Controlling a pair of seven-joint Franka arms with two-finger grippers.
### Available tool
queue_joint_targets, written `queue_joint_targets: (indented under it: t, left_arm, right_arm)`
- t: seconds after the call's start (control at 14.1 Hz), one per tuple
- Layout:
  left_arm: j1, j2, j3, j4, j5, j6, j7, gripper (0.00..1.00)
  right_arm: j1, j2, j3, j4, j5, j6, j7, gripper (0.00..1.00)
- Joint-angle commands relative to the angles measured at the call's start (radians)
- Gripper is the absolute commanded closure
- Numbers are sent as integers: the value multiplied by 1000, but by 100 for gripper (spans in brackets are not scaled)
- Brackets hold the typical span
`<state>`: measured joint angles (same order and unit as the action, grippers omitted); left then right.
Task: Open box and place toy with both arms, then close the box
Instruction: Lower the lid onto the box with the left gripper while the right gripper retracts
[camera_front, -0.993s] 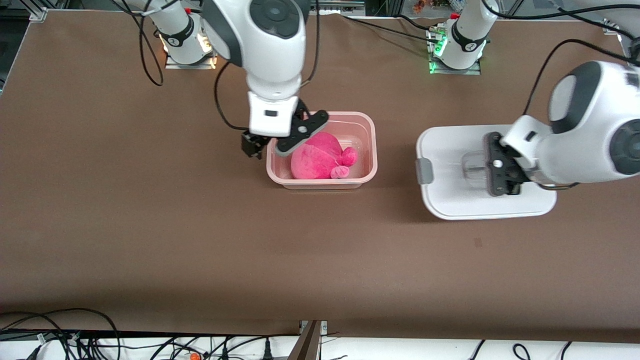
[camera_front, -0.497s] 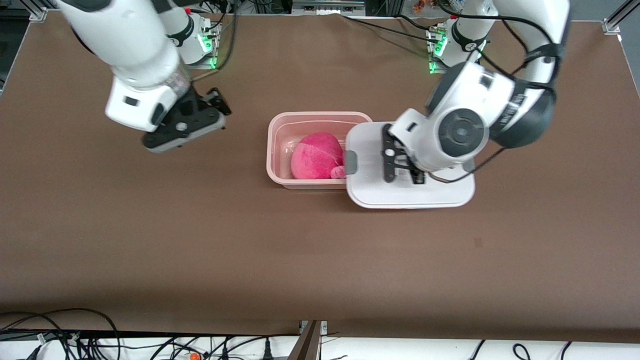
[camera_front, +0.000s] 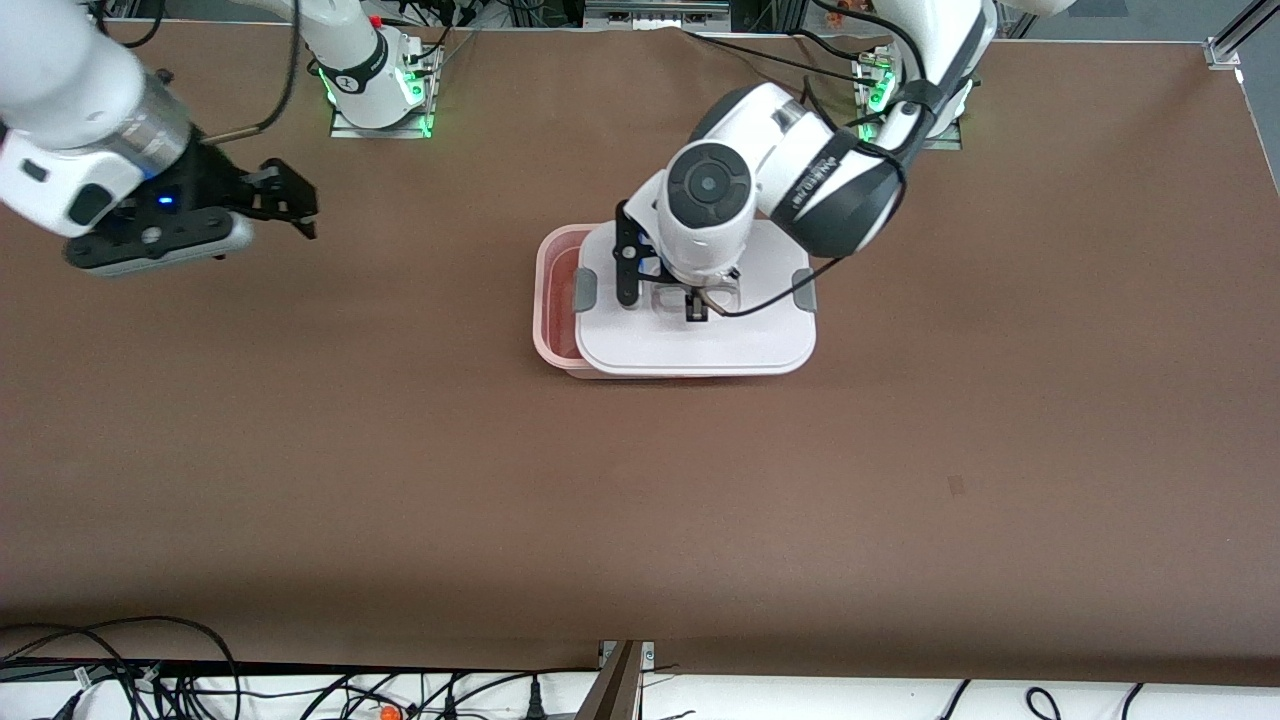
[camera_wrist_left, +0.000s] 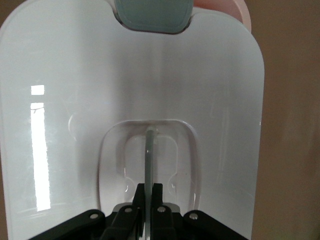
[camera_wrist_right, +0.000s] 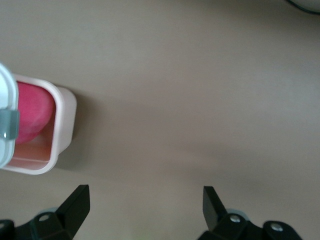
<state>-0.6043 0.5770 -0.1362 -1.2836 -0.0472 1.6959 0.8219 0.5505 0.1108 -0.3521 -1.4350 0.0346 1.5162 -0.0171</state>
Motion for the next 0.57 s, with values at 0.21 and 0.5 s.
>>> queue_joint_targets:
  t: [0.21, 0.5]
  left_arm:
    - [-66, 47, 17, -3, -10, 105, -95, 100]
    - [-95, 61, 17, -3, -8, 106, -158, 100]
  right_arm:
    - [-271, -20, 232, -48, -22, 21, 29, 0]
    - [-349, -121, 263, -226, -18, 110, 54, 0]
